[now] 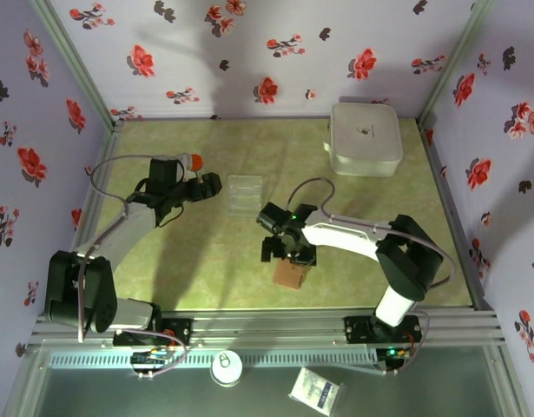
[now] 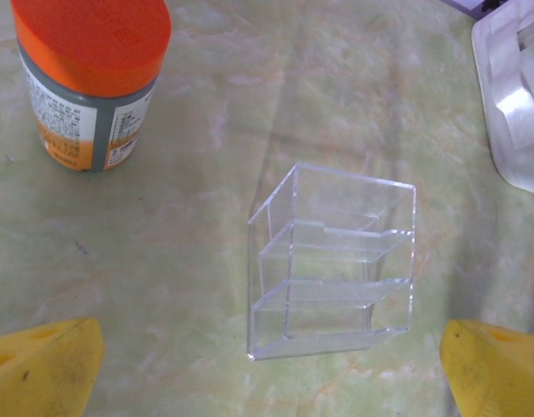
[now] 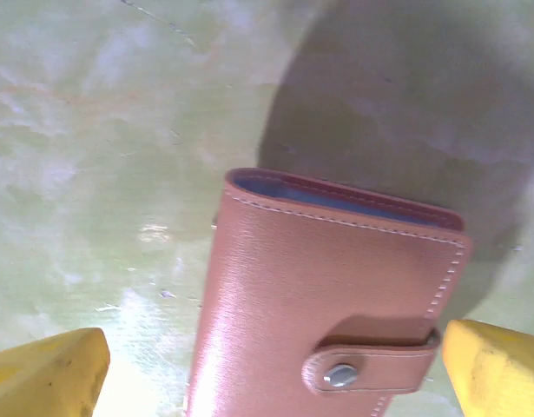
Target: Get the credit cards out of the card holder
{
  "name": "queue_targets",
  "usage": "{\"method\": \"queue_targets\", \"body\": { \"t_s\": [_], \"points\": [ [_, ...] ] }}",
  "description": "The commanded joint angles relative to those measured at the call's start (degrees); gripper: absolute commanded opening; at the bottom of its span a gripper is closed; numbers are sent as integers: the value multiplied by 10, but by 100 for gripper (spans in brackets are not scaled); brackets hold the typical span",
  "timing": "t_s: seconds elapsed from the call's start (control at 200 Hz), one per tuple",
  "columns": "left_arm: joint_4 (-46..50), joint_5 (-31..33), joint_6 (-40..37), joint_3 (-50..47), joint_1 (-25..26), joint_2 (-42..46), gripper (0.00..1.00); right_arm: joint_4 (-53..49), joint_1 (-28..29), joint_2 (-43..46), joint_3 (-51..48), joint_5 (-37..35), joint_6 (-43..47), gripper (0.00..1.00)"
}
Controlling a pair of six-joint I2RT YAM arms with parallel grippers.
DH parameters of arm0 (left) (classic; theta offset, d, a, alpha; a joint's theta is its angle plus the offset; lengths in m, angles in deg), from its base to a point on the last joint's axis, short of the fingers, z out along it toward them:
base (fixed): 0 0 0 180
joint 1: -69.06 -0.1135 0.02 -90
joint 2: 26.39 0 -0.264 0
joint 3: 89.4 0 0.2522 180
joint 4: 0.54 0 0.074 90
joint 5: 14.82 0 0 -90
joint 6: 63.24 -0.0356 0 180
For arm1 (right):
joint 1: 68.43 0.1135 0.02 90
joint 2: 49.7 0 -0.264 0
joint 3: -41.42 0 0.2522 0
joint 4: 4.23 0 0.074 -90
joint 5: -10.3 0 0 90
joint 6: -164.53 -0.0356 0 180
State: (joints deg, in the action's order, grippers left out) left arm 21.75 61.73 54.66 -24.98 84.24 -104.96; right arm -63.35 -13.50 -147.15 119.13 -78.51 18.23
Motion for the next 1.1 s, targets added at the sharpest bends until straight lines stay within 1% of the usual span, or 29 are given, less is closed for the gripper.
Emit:
{"method": "queue_targets", "body": {
  "t_s": [0.0, 0.17, 0.33, 0.49, 0.575, 0.665, 0.715, 0.93, 1.095],
  "points": [
    [12, 10, -17, -10, 2, 16, 100, -75, 6, -26, 25, -44, -51, 99],
    [31, 9, -34, -9, 2, 17, 100, -65, 6, -30, 15, -44, -77, 99],
    [20, 9, -28, -21, 0, 21, 100, -25, 1, -37, -14, -12, -86, 99],
    [10, 8, -24, -31, -2, 28, 100, 0, 0, -50, -26, 10, -86, 97],
    [8, 8, -22, -33, -4, 30, 100, 8, -1, -54, -32, 15, -86, 94],
    [1, 8, -18, -37, -8, 28, 100, 7, 0, -56, -34, 13, -86, 85],
    [-1, 8, -15, -39, -9, 27, 100, 2, 0, -54, -33, 9, -86, 83],
    [-1, 3, -14, -33, -14, 23, 100, -36, 3, -45, 9, -20, -67, 82],
    [10, 2, -14, -30, -19, 26, 100, -53, -2, -76, 73, -28, -27, 81]
  ]
}}
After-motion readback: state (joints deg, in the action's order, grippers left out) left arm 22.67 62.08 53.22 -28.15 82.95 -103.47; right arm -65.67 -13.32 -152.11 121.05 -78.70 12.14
